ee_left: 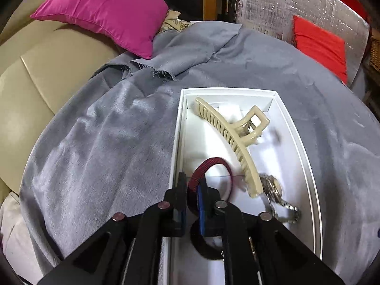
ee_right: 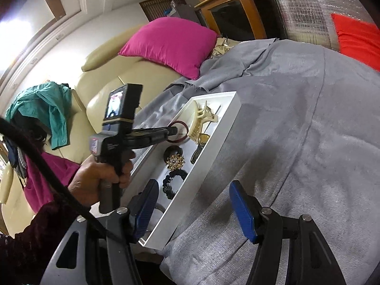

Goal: Organize jewelry

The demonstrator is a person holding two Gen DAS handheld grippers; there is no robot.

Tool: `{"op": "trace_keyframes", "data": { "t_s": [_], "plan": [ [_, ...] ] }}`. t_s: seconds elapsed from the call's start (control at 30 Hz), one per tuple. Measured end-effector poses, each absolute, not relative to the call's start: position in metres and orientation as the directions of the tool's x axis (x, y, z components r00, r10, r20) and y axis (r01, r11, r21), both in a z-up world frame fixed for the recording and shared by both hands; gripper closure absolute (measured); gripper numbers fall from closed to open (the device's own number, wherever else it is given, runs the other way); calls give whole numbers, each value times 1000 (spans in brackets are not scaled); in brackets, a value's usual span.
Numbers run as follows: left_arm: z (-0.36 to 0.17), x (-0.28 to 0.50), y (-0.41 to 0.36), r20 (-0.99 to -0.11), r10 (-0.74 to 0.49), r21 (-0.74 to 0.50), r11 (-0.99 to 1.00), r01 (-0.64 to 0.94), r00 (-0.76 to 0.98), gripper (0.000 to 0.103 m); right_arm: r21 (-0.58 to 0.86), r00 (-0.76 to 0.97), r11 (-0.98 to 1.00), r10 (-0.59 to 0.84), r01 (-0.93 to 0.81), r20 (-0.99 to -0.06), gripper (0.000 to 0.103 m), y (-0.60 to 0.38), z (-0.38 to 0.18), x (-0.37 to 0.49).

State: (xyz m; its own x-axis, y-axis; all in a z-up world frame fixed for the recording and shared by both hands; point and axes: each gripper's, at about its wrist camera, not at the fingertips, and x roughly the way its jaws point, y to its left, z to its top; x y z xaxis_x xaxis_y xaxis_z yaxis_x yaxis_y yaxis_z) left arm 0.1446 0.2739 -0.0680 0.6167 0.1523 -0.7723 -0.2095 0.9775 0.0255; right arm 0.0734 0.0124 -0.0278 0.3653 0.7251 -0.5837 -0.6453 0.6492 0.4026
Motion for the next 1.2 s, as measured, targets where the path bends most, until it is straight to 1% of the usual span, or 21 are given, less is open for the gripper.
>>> {"op": "trace_keyframes", "data": {
  "t_s": [0.03,0.1,0.17,0.23,0.27,0.3,0.4,0.47,0.67,0.73,0.77,0.8,0.83,1.0,1.07,1.2],
  "plan": [
    [-68,145,272,-773,147,25,979,-201,617,84,403,367,652,723,-643,-585,38,10,-28,73],
    [-67,145,266,-775,148,41,982,-185,614,73,401,372,659,717,-636,-589,38,5,-29,75],
    [-64,142,259,-774,167,77,982,-170,611,70,401,378,667,712,-628,-591,38,1,-30,75],
    [-56,131,254,-756,204,116,977,-179,622,62,404,386,670,713,-623,-586,38,-1,-29,73],
    [-50,124,253,-738,223,129,973,-192,637,49,406,386,669,714,-623,-584,38,-1,-28,72],
    [-42,114,252,-714,230,128,972,-199,661,39,407,385,666,717,-625,-582,38,0,-28,71],
    [-25,85,254,-667,226,103,972,-213,710,36,410,382,653,729,-636,-568,38,5,-24,63],
    [-19,68,254,-651,223,91,972,-217,726,36,407,384,645,736,-647,-557,38,9,-21,57],
    [-8,24,249,-644,222,60,969,-240,732,34,360,424,655,726,-664,-541,38,14,-9,33],
    [-1,10,247,-635,228,55,966,-252,738,31,337,447,667,715,-664,-537,38,12,-6,23],
    [3,0,244,-625,234,57,965,-256,745,28,335,451,670,714,-663,-536,38,10,-5,20],
    [5,-5,243,-620,239,62,964,-257,747,24,339,454,672,714,-659,-533,38,8,-3,17],
    [8,-11,241,-616,249,73,963,-261,747,23,344,460,676,713,-652,-530,38,5,0,14],
    [22,-42,235,-609,301,129,951,-282,734,22,303,525,728,665,-615,-531,38,-5,19,-5],
    [27,-51,234,-609,333,154,940,-304,720,22,295,551,753,640,-589,-536,35,-8,27,-12],
    [46,-76,225,-562,417,227,908,-352,714,20,241,594,792,587,-561,-550,35,-6,48,-26]
  ]
}}
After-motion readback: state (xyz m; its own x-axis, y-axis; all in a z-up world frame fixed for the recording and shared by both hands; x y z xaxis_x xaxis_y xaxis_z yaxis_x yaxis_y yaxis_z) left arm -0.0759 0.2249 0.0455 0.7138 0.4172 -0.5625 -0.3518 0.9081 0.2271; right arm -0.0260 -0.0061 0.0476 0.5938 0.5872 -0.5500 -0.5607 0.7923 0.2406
